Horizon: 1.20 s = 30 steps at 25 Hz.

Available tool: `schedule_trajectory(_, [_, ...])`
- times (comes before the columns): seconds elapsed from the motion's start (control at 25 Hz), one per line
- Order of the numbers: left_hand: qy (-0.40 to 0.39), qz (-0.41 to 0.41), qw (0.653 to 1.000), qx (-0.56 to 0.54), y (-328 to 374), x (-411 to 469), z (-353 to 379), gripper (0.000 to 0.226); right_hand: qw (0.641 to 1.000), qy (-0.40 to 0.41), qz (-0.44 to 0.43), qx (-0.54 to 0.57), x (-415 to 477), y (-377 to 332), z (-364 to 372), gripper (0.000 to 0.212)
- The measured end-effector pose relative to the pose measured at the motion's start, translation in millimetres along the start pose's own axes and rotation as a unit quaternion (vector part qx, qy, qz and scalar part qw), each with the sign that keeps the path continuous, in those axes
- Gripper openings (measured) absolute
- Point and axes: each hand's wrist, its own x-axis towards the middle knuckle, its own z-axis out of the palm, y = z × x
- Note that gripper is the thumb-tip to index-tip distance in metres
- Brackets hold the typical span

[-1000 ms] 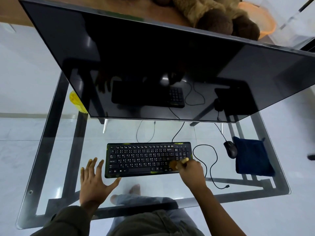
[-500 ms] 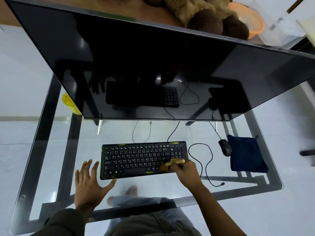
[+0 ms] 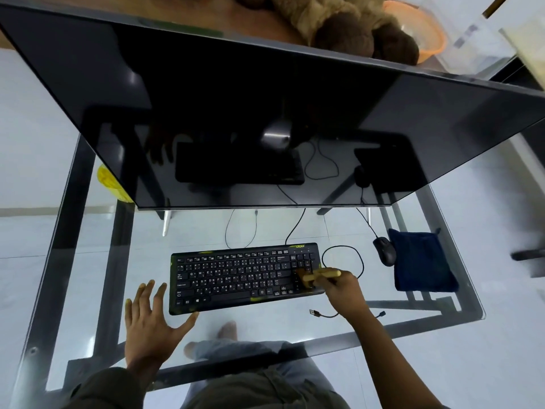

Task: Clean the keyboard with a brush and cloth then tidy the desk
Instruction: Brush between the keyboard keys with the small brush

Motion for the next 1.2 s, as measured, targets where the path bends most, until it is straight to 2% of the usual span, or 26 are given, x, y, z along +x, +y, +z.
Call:
schedule_trajectory(0.12, [-0.002,0.003,1.0,0.0,0.7,0.2,-0.6,0.103,1.0,0.018,-0.01,0.008,3.9,-4.1,0.8,0.025])
schedule_trajectory(0.2, [-0.003,0.002,1.0,0.002,0.8,-0.2,-1.2,0.103,1.0,-0.005,-0.009,0.022,8.3,-6.5,1.5,0.028])
schedule_trajectory(0.32, [-0.008,-0.002,1.0,0.002,0.0,-0.2,-1.7,0.103,0.999,0.013,-0.003,0.03,14.1,-11.7,0.1,0.014])
schedule_trajectory(0.44, [-0.008,-0.002,1.0,0.0,0.1,-1.5,-1.9,0.103,1.0,0.0,-0.015,0.021,17.9,-13.9,1.7,0.016])
schedule_trajectory(0.52, [-0.009,-0.004,1.0,0.0,-0.8,-3.6,-0.8,0.103,0.999,0.032,-0.009,0.003,18.4,-12.2,4.1,0.011])
schedule_trajectory(0.64, [-0.013,-0.004,1.0,-0.003,-0.9,-5.2,-0.1,0.103,1.0,-0.015,-0.023,-0.011,17.7,-8.8,10.2,0.017])
schedule_trajectory(0.76, [-0.01,0.001,1.0,-0.002,0.0,-2.4,-0.1,0.104,0.999,0.022,-0.034,-0.014,19.2,-8.2,12.8,0.015])
schedule_trajectory(0.88, [-0.008,-0.003,1.0,-0.002,-1.2,-0.6,-1.2,0.104,0.996,-0.072,-0.056,0.013,17.0,-8.0,21.3,0.019])
schedule_trajectory(1.0, [-0.013,-0.005,1.0,0.002,-0.9,-0.3,-1.3,0.104,0.998,-0.008,-0.063,0.019,17.7,-10.2,21.8,0.02])
schedule_trajectory(1.08, [-0.014,-0.005,1.0,0.0,-0.8,0.3,-1.1,0.105,0.995,-0.066,-0.068,0.007,18.3,-10.0,22.4,0.019])
schedule_trajectory(1.12, [-0.014,-0.006,1.0,0.0,-0.9,0.4,-1.1,0.105,0.996,-0.066,-0.063,0.004,18.7,-8.4,22.1,0.018])
schedule_trajectory(1.2, [-0.014,-0.005,1.0,0.001,0.4,0.6,-0.3,0.106,0.999,0.013,-0.04,-0.001,20.6,-6.0,15.4,0.018])
